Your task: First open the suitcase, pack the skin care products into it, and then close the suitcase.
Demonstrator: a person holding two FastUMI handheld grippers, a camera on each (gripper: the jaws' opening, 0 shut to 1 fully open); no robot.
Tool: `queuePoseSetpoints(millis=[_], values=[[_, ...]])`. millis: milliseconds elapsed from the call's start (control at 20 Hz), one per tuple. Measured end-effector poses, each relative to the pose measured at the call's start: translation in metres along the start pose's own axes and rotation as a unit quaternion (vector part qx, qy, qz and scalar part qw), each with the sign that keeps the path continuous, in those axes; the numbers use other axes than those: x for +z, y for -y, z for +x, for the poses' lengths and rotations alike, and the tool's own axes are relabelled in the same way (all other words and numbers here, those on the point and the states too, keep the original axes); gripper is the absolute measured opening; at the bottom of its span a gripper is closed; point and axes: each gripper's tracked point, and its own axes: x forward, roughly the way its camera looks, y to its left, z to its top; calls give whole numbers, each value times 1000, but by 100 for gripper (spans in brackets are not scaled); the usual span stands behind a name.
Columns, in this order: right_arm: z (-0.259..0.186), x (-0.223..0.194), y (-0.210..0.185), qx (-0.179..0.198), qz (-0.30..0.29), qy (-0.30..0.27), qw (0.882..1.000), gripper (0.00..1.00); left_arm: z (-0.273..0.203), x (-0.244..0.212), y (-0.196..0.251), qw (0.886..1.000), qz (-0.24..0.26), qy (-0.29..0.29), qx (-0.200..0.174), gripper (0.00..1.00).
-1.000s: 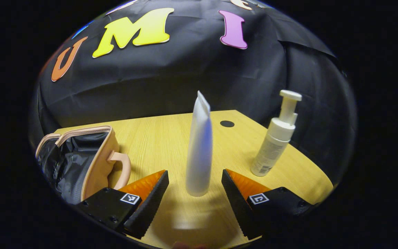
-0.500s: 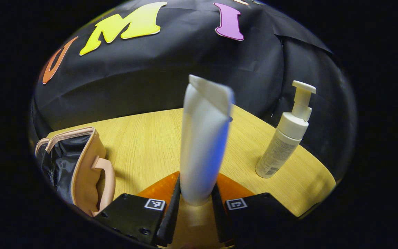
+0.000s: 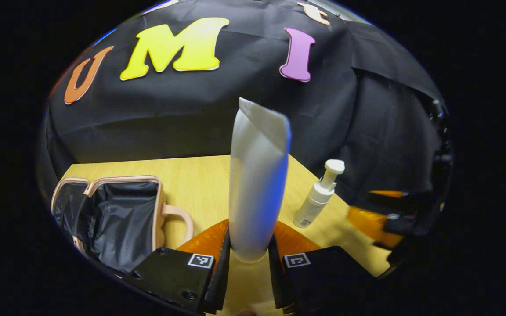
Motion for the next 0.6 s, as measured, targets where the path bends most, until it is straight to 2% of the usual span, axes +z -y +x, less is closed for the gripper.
queuePoseSetpoints(millis=[200, 400, 450, 600], values=[[53, -11, -13, 6, 10, -7, 1000, 80, -54, 4, -38, 997, -57, -11, 51, 43], [92, -18, -16, -6, -2, -13, 1000, 79, -86, -2, -96, 992, -67, -20, 101, 43], [97, -18, -14, -14, -8, -14, 1000, 69, -93, -4, -108, 991, -78, -22, 106, 43], [104, -15, -11, -31, -24, -8, 999, 58, -103, -5, -145, 989, -98, -27, 106, 43]])
